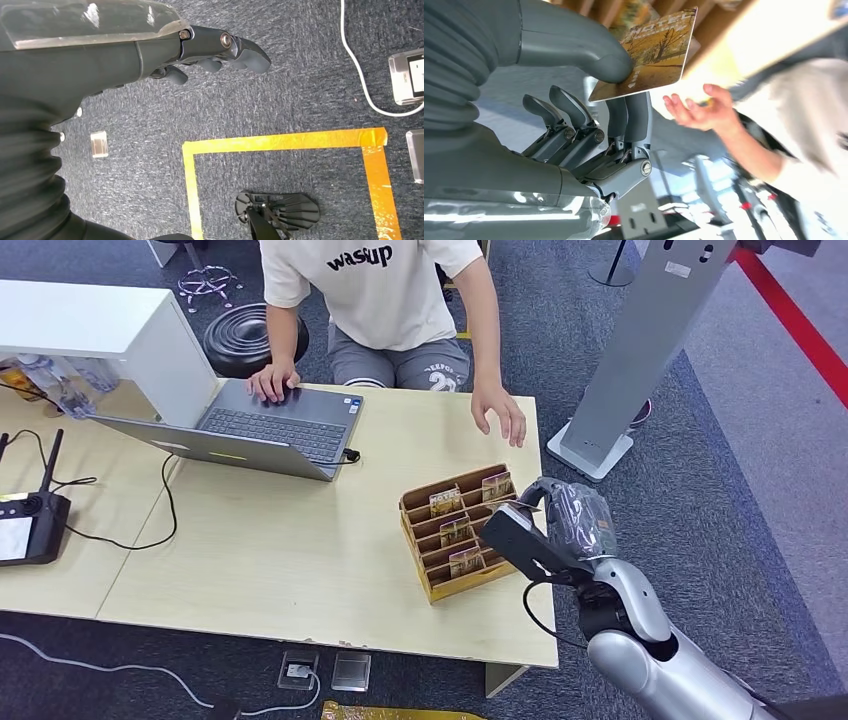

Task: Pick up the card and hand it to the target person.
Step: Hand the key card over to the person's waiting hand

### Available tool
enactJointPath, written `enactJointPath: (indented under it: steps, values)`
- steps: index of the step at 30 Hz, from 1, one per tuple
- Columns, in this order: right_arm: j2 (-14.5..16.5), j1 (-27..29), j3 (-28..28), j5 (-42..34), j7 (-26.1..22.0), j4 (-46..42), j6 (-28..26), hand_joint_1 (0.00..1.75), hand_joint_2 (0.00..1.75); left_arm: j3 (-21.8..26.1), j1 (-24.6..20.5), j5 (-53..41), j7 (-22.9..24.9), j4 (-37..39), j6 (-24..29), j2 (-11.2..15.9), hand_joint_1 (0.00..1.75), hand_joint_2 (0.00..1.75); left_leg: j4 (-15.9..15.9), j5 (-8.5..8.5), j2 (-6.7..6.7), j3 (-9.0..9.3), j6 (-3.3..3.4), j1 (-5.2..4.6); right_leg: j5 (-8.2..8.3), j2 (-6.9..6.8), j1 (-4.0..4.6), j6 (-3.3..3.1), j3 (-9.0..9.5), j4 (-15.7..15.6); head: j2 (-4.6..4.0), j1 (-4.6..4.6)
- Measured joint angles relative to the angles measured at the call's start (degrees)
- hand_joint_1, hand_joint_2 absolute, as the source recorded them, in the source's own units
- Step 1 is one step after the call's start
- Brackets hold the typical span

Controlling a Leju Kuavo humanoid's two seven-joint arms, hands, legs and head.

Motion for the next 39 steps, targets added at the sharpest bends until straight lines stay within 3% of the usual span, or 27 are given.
enactJointPath:
  steps: [8, 18, 24, 30, 33, 34, 37, 39]
  values:
    - [5.21, 0.40, -0.33, -5.72, -11.18, 2.49, -7.05, 1.68, 1.75, -0.02, -0.03, -0.28, 0.29, -0.02, -0.07, -0.25, 0.00, 1.75, 0.00, 0.00, 0.00, -0.01, 0.00, 0.00, 0.00, 0.00, 0.00, 0.00, 0.00, 0.00, 0.00, 0.01]
    - [13.49, -1.85, -0.94, -11.64, -28.37, 16.67, -19.35, 1.68, 1.75, -0.05, -0.87, -1.97, 1.20, -0.02, -0.81, -1.18, 0.00, 1.75, 0.00, 0.01, -0.02, -0.03, 0.00, 0.00, 0.00, -0.02, 0.00, 0.00, 0.00, 0.02, 0.00, 0.04]
    - [18.39, -3.96, -4.20, -6.81, -34.35, 25.49, -20.36, 1.68, 1.75, -0.07, -1.30, -2.48, 1.90, -0.02, -0.83, -1.58, 0.00, 1.75, 0.00, 0.01, -0.02, -0.02, 0.00, 0.00, 0.00, -0.01, 0.00, 0.00, -0.01, 0.03, 0.00, 0.02]
    - [23.17, -5.05, -9.05, -2.92, -37.41, 32.99, -20.54, 1.68, 1.75, -0.08, -1.44, -2.48, 2.04, -0.02, -0.79, -1.84, 0.00, 1.75, 0.00, 0.01, -0.01, -0.01, 0.00, 0.00, 0.00, -0.01, 0.00, 0.00, 0.00, 0.03, 0.00, 0.02]
    - [24.90, -5.15, -10.68, -2.07, -38.10, 35.75, -20.57, 0.42, 1.75, -0.08, -1.42, -2.44, 2.20, -0.02, -0.79, -1.89, 0.00, 1.75, 0.00, 0.01, -0.01, -0.01, 0.00, 0.00, 0.00, -0.01, 0.00, 0.00, 0.00, 0.03, 0.00, 0.05]
    - [25.38, -5.15, -11.10, -1.89, -38.23, 36.50, -20.58, 0.00, 1.75, -0.08, -1.41, -2.44, 2.27, -0.02, -0.78, -1.90, 0.00, 1.31, 0.00, 0.02, -0.01, -0.01, 0.00, 0.00, 0.00, -0.01, 0.00, 0.00, 0.00, 0.03, 0.00, 0.05]
    - [26.46, -5.15, -12.03, -1.82, -38.42, 38.37, -20.59, 0.00, 1.75, -0.08, -1.38, -2.30, 2.07, -0.02, -0.64, -1.92, 0.00, 0.00, 0.00, 0.02, -0.01, -0.02, 0.00, 0.00, 0.00, -0.01, 0.00, 0.00, -0.01, 0.03, 0.00, 0.04]
    - [26.97, -5.15, -12.47, -2.95, -38.42, 39.31, -20.60, 0.00, 1.75, -0.08, -1.37, -2.08, 1.84, -0.02, -0.47, -1.93, 0.00, 0.00, 0.00, 0.02, -0.01, -0.02, 0.00, 0.00, 0.00, -0.01, 0.00, 0.00, -0.01, 0.03, 0.00, 0.03]
